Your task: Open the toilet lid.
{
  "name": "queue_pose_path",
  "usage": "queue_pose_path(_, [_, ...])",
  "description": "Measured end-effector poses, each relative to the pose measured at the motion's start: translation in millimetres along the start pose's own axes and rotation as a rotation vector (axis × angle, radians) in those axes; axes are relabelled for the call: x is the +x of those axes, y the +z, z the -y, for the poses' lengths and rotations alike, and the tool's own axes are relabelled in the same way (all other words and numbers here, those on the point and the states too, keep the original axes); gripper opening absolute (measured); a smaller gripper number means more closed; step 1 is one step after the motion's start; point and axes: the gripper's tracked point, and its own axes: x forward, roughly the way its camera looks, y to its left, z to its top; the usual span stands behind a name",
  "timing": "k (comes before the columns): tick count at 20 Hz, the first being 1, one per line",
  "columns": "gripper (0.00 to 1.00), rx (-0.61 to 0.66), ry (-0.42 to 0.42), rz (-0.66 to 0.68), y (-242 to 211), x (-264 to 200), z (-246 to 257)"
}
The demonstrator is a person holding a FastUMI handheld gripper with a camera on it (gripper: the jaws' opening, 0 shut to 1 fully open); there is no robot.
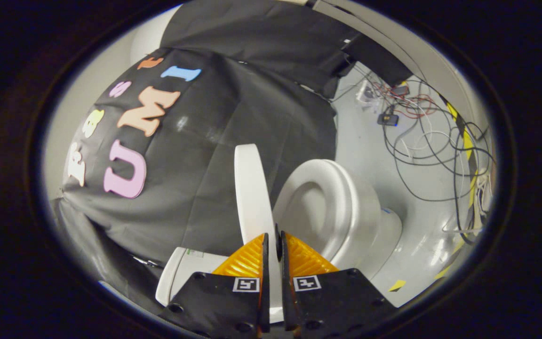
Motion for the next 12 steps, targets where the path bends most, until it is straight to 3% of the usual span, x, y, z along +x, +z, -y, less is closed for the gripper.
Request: queue_pose_path(12, [0.12, -0.372, 0.156, -0.089, -26, -18, -104])
